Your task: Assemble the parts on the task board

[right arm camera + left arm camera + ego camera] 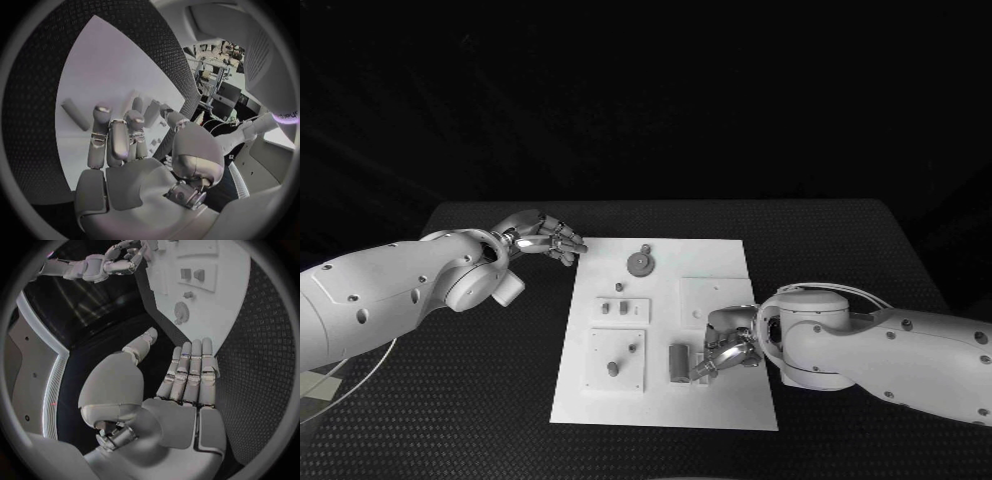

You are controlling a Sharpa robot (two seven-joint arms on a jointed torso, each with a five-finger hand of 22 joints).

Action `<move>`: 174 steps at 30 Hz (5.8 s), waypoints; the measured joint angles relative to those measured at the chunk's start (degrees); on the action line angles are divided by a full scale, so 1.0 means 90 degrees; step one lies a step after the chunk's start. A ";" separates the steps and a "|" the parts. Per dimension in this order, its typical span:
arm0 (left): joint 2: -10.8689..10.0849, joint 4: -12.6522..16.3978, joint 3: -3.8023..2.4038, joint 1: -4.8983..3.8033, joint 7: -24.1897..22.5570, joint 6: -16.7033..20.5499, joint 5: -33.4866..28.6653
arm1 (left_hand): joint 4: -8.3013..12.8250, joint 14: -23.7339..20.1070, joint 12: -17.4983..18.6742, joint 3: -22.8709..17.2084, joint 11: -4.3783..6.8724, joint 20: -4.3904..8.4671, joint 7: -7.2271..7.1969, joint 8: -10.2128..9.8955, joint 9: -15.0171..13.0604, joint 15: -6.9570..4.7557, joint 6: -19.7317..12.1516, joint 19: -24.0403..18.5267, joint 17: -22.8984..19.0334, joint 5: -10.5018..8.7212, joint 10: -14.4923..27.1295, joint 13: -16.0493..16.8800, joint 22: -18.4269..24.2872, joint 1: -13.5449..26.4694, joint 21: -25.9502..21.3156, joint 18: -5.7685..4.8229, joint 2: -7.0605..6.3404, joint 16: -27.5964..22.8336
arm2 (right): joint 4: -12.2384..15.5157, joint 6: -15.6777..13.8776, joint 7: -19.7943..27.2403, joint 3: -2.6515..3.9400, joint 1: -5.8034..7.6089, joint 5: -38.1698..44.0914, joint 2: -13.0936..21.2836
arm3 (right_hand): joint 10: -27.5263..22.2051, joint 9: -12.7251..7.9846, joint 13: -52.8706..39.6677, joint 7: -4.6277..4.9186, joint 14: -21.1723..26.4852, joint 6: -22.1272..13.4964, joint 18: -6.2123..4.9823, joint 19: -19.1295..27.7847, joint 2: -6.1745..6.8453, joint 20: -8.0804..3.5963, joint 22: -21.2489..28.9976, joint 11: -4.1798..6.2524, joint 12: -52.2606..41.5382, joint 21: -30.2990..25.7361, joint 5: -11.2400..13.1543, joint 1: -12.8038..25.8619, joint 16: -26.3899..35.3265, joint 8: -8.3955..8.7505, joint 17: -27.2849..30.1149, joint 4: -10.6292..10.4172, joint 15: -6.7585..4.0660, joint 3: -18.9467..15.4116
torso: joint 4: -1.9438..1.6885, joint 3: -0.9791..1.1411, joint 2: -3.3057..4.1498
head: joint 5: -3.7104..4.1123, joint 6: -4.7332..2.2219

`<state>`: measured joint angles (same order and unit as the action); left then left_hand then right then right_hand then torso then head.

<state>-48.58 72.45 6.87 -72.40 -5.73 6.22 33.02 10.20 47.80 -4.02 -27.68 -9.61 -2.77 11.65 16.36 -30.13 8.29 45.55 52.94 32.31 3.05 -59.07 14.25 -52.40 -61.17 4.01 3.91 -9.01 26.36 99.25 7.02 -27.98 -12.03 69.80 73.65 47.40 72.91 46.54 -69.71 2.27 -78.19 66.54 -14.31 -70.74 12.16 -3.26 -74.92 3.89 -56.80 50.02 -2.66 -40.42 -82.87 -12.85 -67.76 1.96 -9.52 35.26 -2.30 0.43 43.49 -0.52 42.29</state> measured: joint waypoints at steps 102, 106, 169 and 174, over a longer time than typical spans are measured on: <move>-0.0005 -0.0015 0.0001 0.0000 0.0012 -0.0018 0.0002 | -0.0017 0.0000 0.0000 0.0017 0.0000 0.0000 0.0000 0.0000 0.0008 0.0000 0.0000 0.0000 0.0045 0.0000 0.0000 -0.0014 0.0000 0.0000 0.0000 -0.0041 0.0000 -0.0025 | -0.0426 -0.0792 0.0134 0.0453 0.0235 0.0228 0.0143 | 0.0002 -0.0084 -0.0040 0.0065 0.0040 -0.0542 -0.0003 -0.0039 -0.0592 0.0009 0.0001 -0.0233 0.0026 0.0000 0.0004 -0.0331 0.0010 0.0371 0.0033 0.0909 0.0187 -0.0191 | 0.0004 -0.0003 -0.0001 | 0.0030 -0.0029; 0.0001 -0.0017 0.0001 0.0000 0.0014 -0.0018 0.0002 | -0.0017 0.0000 0.0000 0.0017 0.0000 0.0000 0.0000 0.0000 0.0007 0.0000 0.0000 0.0000 0.0045 0.0000 0.0000 -0.0015 0.0000 0.0000 0.0000 0.0005 0.0000 -0.0024 | -0.0661 -0.0309 0.0126 0.0498 0.0367 0.0176 0.0168 | -0.0026 -0.0077 -0.0019 0.0086 0.0068 -0.0565 -0.0003 0.0013 -0.0666 0.0061 0.0001 -0.0274 0.0026 0.0000 0.0004 -0.0492 0.0081 0.0371 0.0137 0.1133 0.0230 -0.0216 | 0.0005 -0.0003 -0.0001 | 0.0039 -0.0031; -0.0022 -0.0022 0.0005 0.0000 0.0029 -0.0019 0.0002 | -0.0034 0.0000 0.0000 0.0034 0.0000 0.0000 0.0000 0.0000 0.0017 0.0000 0.0000 0.0000 0.0070 0.0000 0.0000 -0.0026 0.0000 0.0029 0.0000 -0.0043 0.0030 -0.0049 | -0.0525 0.1402 -0.0005 0.0136 0.0034 0.2289 0.0117 | -0.0035 0.0031 0.0034 0.0179 0.0034 -0.0584 0.0031 0.0094 -0.1531 0.0135 0.0001 -0.0285 0.0051 0.0051 0.0017 -0.0672 0.0051 0.0220 0.0056 0.1511 0.0238 -0.0201 | -0.0004 -0.0005 0.0001 | 0.0048 0.0004; -0.0022 -0.0020 0.0005 0.0000 0.0030 -0.0019 0.0002 | -0.0033 0.0000 0.0000 0.0034 0.0000 0.0000 0.0000 0.0000 0.0017 0.0000 0.0000 0.0000 0.0070 0.0000 0.0000 -0.0029 0.0000 0.0029 0.0000 -0.0044 0.0030 -0.0049 | -0.0554 0.1353 0.0035 0.0138 0.0036 0.2164 0.0127 | -0.0036 0.0030 0.0036 0.0182 0.0040 -0.0581 0.0055 0.0106 -0.1695 0.0147 0.0001 -0.0286 0.0051 0.0051 0.0023 -0.0815 0.0051 0.0221 0.0078 0.1611 0.0245 -0.0164 | -0.0002 -0.0004 0.0001 | 0.0045 0.0004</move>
<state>-48.79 72.27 6.92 -72.39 -5.45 6.05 33.03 9.90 47.80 -4.02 -27.37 -9.61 -2.77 11.65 16.36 -29.98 8.29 45.55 52.94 32.94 3.05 -59.07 13.99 -52.40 -60.91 4.01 3.51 -8.74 25.91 94.27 19.20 -27.67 -10.79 70.13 93.12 48.54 72.59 46.81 -69.39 3.91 -77.82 61.31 -13.82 -69.79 -3.09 -1.94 -74.91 1.32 -56.35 50.48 -2.45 -47.76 -82.41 -10.87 -67.06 16.46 -7.32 33.79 -2.31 0.40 43.49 -0.12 42.33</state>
